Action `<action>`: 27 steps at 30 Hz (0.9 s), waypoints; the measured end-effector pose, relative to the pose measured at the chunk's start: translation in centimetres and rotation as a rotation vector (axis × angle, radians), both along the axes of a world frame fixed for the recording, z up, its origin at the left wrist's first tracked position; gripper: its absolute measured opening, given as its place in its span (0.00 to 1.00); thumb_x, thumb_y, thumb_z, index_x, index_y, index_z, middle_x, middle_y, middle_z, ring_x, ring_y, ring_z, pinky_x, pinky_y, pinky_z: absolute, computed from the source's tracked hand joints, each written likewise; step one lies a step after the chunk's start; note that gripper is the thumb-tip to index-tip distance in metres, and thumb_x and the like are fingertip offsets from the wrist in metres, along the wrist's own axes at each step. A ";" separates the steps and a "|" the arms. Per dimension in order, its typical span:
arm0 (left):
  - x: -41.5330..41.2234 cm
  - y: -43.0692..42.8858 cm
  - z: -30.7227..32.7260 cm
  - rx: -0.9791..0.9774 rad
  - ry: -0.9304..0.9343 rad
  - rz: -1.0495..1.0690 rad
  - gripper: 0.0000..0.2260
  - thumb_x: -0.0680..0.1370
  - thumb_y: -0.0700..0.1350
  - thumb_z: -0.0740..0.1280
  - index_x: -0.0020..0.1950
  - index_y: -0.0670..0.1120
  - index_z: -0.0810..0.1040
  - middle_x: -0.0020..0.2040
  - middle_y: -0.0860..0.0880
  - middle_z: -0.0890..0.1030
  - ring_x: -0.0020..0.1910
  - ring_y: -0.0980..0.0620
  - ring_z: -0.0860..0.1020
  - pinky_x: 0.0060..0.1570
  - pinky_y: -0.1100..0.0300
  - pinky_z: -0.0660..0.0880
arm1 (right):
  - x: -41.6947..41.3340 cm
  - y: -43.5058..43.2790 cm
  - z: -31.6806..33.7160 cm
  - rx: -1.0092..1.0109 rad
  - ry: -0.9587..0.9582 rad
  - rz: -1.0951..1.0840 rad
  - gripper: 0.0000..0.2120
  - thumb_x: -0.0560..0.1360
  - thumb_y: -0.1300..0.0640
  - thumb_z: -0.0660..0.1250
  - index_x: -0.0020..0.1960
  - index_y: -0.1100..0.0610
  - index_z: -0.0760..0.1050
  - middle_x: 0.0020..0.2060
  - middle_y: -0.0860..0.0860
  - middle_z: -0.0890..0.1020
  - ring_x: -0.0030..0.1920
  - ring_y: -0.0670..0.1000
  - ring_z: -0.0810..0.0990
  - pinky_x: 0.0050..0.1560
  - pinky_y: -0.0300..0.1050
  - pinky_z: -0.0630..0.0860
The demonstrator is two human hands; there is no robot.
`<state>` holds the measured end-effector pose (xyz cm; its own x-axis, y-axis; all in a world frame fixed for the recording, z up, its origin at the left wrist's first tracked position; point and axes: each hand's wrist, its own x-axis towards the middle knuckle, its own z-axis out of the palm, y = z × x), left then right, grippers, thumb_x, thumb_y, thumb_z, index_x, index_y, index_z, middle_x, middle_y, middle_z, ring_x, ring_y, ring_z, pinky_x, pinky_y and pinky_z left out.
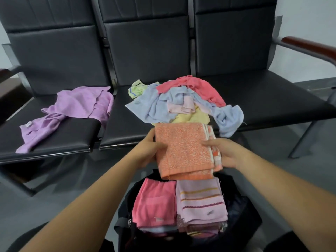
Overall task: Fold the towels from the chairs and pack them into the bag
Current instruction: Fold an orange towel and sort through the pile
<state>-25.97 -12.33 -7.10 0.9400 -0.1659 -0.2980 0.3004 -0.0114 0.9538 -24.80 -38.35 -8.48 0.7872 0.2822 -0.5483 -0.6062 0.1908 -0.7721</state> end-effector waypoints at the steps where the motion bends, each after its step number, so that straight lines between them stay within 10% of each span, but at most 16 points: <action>1: -0.3 -0.2 -1.1 0.042 0.041 -0.011 0.25 0.80 0.33 0.63 0.70 0.57 0.67 0.64 0.47 0.79 0.59 0.44 0.81 0.48 0.46 0.81 | -0.4 -0.3 -1.0 -0.028 0.044 -0.020 0.27 0.69 0.63 0.73 0.67 0.66 0.75 0.62 0.64 0.81 0.59 0.63 0.82 0.59 0.63 0.79; 6: -2.0 -2.0 -7.0 0.184 0.198 -0.076 0.26 0.79 0.32 0.64 0.72 0.53 0.65 0.65 0.44 0.75 0.62 0.40 0.77 0.57 0.35 0.78 | -2.4 -1.9 -6.4 -0.291 0.178 -0.019 0.16 0.76 0.66 0.72 0.63 0.67 0.77 0.54 0.65 0.84 0.55 0.64 0.84 0.52 0.62 0.82; 15: -2.9 -5.1 -13.1 0.532 0.261 -0.116 0.21 0.77 0.42 0.71 0.64 0.45 0.64 0.57 0.43 0.77 0.55 0.45 0.79 0.48 0.51 0.79 | -4.1 -3.3 -11.5 -0.600 0.249 0.007 0.27 0.71 0.62 0.75 0.66 0.65 0.70 0.59 0.59 0.79 0.59 0.63 0.81 0.56 0.61 0.80; 18: -1.8 -5.3 -12.7 0.699 0.139 -0.116 0.16 0.77 0.45 0.70 0.62 0.44 0.70 0.50 0.46 0.76 0.44 0.51 0.75 0.42 0.56 0.72 | -3.7 -3.3 -10.1 -0.763 0.167 -0.060 0.11 0.77 0.62 0.68 0.57 0.61 0.70 0.50 0.58 0.76 0.51 0.57 0.79 0.46 0.48 0.73; 27: 3.8 -5.7 -3.5 0.598 -0.130 -0.104 0.00 0.74 0.42 0.70 0.43 0.47 0.80 0.39 0.48 0.85 0.39 0.51 0.82 0.48 0.49 0.81 | 3.5 1.4 -3.0 -0.570 -0.130 -0.137 0.02 0.77 0.61 0.66 0.49 0.59 0.75 0.47 0.57 0.80 0.46 0.54 0.81 0.45 0.48 0.80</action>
<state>-22.19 -18.02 -10.61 0.9628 -0.0985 -0.2515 0.1503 -0.5782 0.8019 -21.30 -36.91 -11.45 0.8665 -0.1370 -0.4800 -0.4989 -0.2056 -0.8419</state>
